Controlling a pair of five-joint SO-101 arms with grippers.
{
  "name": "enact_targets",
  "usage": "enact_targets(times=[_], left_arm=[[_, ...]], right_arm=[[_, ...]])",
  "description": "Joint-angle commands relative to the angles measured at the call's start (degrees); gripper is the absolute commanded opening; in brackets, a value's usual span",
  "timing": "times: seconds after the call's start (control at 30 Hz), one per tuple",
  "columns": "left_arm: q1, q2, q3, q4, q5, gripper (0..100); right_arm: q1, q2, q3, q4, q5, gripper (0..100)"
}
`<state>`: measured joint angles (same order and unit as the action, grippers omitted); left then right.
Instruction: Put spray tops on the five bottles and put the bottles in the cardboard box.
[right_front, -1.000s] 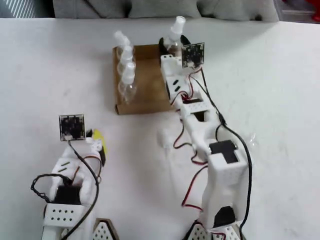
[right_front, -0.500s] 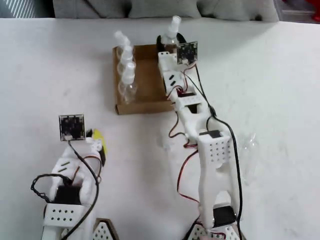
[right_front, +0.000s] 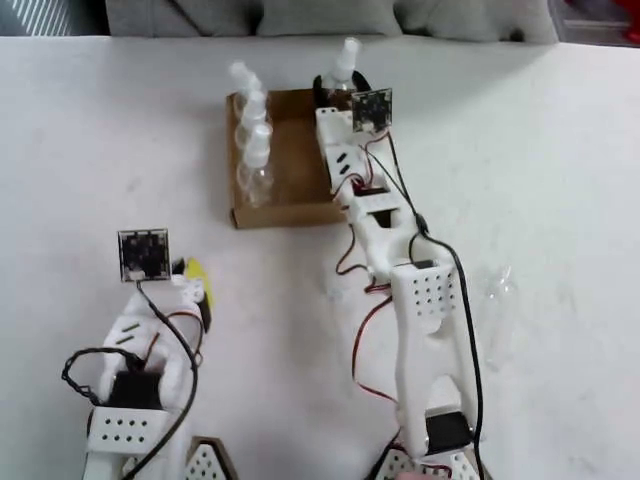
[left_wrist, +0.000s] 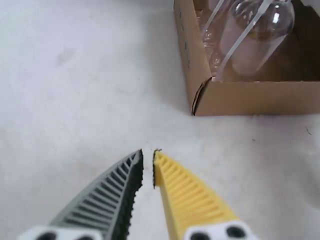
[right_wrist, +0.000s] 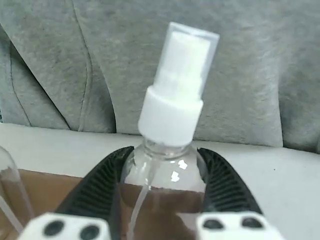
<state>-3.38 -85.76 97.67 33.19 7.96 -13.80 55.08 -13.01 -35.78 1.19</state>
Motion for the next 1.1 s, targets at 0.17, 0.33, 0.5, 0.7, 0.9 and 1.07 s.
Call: enact_targets(times=[0.17,0.33,0.5,0.7,0.9,1.07], left_arm=[[-0.1,-0.5,-0.3,-1.6,-0.4,6],[-0.1,-0.5,-0.3,-1.6,-0.4,7],[-0.1,-0.5,-0.3,-1.7,-0.4,7],[-0.3,-0.5,-0.3,-2.9,-0.4,7],[-0.2,-0.5,-0.3,-2.9,-0.4,7],[-0.2,-0.5,-0.3,-2.9,-0.4,7]], right_arm=[[1.2,-0.6,-3.0,-1.0,0.7,4.6],[1.1,-1.0,-3.2,1.5,0.8,6.3],[1.0,-1.0,-4.9,6.3,0.4,21.1],[0.8,-1.1,-5.0,6.5,0.4,28.1],[0.7,-4.0,-4.6,6.8,0.4,28.2],[0.5,-4.7,-4.7,11.1,0.4,28.3]])
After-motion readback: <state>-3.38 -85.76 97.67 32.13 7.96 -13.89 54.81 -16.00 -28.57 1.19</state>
